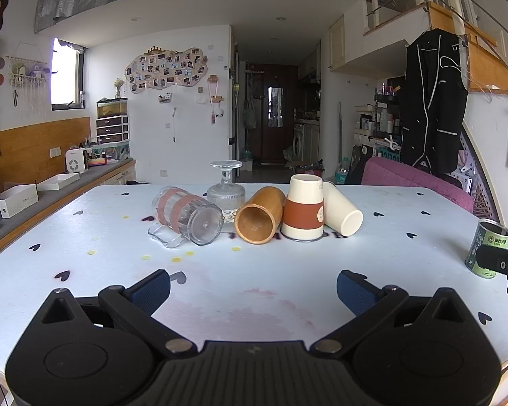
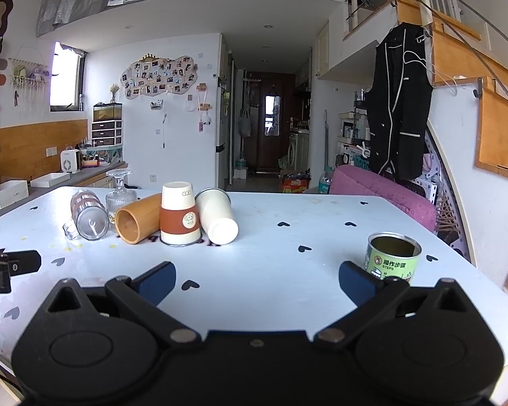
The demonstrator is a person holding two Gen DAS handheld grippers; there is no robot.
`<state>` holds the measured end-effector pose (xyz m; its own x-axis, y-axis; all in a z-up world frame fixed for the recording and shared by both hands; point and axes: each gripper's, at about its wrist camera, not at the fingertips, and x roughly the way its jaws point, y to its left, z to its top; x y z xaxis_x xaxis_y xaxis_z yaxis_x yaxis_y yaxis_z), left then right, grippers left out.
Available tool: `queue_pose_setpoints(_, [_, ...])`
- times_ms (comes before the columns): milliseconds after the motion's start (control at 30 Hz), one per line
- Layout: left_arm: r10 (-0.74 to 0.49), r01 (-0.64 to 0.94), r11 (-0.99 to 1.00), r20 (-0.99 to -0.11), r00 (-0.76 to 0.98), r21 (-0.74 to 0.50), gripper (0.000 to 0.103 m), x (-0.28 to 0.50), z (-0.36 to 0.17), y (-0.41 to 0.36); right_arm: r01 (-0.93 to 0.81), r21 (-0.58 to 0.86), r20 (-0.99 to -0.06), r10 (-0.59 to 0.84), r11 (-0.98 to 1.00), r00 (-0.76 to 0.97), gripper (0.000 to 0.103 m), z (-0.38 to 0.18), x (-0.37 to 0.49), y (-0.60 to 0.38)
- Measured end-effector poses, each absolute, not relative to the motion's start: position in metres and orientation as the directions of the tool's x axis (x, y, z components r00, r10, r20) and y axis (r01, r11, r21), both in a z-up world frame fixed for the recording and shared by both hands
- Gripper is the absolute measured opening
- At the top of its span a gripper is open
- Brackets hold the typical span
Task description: Flip cup upright
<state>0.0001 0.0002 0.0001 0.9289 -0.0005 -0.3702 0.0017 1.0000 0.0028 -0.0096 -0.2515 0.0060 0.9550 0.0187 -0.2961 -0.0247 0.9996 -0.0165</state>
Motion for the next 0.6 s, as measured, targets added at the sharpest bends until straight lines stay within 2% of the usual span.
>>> queue_pose_setpoints(600, [0.000, 0.002, 1.000, -0.371, 0.929, 0.004, 0.103, 0.0001, 0.0001, 0.0001, -0.032, -0.014, -0.294, 0.026, 0.999, 0.955, 0.103, 0.0046, -0.0078, -0.2525])
